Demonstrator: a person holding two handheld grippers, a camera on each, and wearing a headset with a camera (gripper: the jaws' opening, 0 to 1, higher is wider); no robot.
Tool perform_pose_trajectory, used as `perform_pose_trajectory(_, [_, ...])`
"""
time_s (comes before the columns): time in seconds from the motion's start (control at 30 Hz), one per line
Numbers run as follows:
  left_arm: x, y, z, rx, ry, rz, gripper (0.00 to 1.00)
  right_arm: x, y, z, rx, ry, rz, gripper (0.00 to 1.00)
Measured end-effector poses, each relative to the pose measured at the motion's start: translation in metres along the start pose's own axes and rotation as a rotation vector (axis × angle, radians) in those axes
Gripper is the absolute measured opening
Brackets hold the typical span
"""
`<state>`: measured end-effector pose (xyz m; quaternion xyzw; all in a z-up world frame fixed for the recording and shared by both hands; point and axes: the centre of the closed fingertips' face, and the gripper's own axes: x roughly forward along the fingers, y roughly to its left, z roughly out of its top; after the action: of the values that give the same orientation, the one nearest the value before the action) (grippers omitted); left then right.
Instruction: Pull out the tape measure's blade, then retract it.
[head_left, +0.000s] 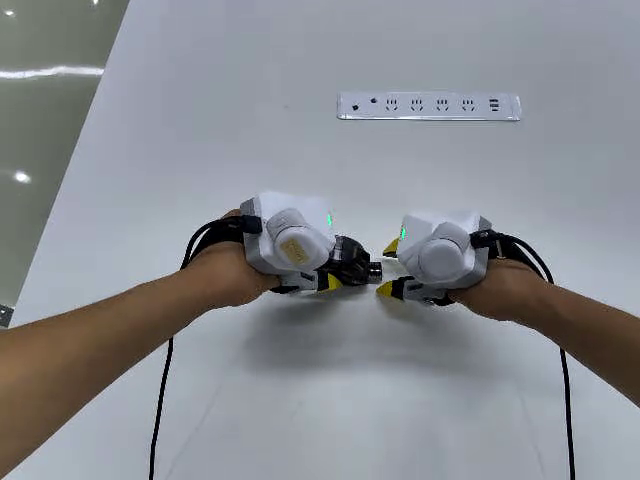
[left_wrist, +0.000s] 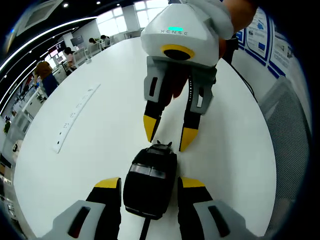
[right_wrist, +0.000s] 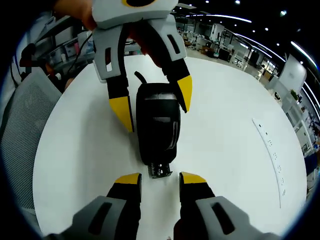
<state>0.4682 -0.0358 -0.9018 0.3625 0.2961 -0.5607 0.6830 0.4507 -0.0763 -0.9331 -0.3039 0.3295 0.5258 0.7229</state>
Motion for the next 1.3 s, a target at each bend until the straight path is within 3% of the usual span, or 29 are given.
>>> perform_pose_trajectory(1.3, [0.0065,-0.0033,0.0045,0.049,0.002,-0.060,0.36,0.0083,-0.0002,0.0043,-0.037,-0.042,0.050,0.15])
